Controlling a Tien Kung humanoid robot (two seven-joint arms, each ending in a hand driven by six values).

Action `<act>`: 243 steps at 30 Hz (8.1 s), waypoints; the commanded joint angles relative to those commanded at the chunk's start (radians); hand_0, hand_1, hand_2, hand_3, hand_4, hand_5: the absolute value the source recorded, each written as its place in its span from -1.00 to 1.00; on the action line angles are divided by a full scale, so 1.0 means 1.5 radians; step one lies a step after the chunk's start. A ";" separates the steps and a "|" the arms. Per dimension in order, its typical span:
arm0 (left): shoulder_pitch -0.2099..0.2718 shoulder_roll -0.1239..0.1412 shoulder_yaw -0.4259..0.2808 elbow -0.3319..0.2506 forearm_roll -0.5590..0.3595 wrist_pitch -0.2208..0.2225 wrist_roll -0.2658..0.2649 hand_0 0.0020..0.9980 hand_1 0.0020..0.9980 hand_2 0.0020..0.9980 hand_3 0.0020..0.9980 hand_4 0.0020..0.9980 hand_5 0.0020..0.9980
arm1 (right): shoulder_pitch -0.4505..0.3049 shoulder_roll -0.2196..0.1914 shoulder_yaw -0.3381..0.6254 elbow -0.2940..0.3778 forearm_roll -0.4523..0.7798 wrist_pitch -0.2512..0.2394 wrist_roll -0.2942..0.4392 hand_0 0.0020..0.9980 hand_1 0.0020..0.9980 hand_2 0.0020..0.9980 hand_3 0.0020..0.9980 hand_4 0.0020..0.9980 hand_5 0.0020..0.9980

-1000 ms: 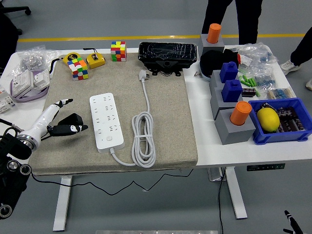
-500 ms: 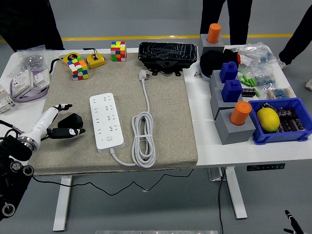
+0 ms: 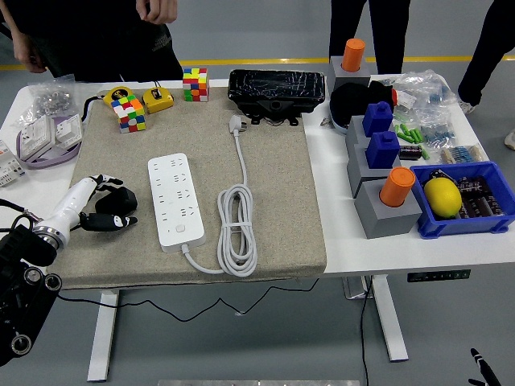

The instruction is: Pick up the plug,place it near the board,insert it into the board,press the button

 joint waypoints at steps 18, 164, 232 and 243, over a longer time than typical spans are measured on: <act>-0.011 -0.004 0.006 0.014 0.015 0.040 -0.004 -0.09 0.17 0.05 0.02 1.00 -0.97 | 0.003 -0.002 -0.003 0.000 0.003 0.000 0.000 0.62 0.51 0.47 0.55 1.00 1.00; -0.106 0.079 0.162 -0.012 -0.055 -0.014 0.003 -0.34 -0.03 -0.17 0.05 0.18 -1.00 | 0.008 -0.011 -0.016 0.000 0.017 -0.001 -0.003 0.62 0.51 0.47 0.55 1.00 1.00; -0.111 0.093 0.170 -0.011 -0.033 -0.041 0.012 -0.28 0.08 0.07 0.13 0.31 -1.00 | 0.009 -0.014 -0.014 0.000 0.018 -0.003 -0.003 0.62 0.51 0.47 0.54 1.00 1.00; -0.110 0.092 0.172 -0.012 -0.032 -0.041 0.012 -0.28 0.08 0.03 0.10 0.36 -1.00 | 0.009 -0.014 -0.014 0.000 0.018 -0.003 -0.003 0.62 0.51 0.47 0.54 1.00 1.00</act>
